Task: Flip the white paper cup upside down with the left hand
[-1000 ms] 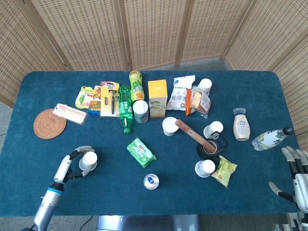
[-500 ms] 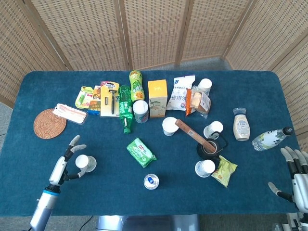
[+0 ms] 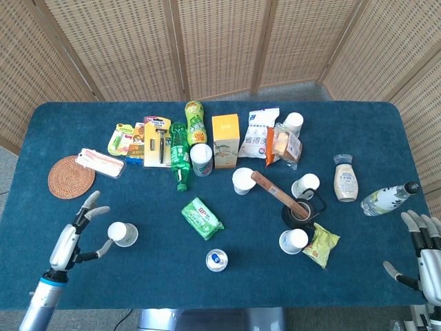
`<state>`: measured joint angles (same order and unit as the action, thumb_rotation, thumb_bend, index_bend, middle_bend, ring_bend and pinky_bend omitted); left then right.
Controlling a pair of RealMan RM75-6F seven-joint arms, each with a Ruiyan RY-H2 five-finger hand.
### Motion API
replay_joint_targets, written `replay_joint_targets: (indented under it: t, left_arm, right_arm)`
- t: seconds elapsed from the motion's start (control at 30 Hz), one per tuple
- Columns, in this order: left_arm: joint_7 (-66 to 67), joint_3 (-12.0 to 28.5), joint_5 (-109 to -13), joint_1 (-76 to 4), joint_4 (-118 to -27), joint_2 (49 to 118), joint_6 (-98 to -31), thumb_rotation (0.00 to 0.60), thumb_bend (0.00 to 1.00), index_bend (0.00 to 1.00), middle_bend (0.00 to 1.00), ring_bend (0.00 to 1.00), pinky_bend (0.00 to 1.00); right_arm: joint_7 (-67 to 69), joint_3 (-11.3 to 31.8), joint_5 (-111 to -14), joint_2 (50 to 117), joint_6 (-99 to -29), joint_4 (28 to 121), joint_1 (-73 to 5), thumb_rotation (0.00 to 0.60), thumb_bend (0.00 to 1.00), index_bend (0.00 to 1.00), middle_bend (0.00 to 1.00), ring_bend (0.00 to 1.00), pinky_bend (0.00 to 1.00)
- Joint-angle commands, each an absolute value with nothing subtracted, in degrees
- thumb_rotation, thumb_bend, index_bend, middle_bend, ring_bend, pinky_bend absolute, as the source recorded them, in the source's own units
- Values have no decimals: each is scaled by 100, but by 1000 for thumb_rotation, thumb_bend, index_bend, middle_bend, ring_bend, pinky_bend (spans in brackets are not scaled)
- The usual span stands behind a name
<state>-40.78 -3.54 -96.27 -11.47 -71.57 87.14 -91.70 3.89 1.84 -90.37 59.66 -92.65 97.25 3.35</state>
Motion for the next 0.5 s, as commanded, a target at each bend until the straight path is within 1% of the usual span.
replay_joint_targets:
  t: [0.03,0.13,0.3,0.5]
  left_arm:
    - [-3272,-426,-9774,-1129,-7650,8134,-9194,600,376,195,0,0,106]
    - [-2592,-463,-9791,-1062,-8021,7709,-9212,600,379,192,0,0,93]
    - [-1640,-512,-9650,-924,-8653,7016,-9147,600,379,189,0,0,4]
    - [-925,-524,-9346,-775,-9075,6423,-9000,600,381,188,0,0,0]
  right_arm:
    - [380,178,-9043,5964,-9269,9737,340,600,209,0,0,0,16]
    - [353,174,-9057,5963,-9282,9745,345,600,209,0,0,0,16]
    - [305,169,-9071,5967,-9296,9759,351,600,210,0,0,0,16]
    - [265,170,-9083,5965,-9327,9772,363,600,208,0,0,0,17]
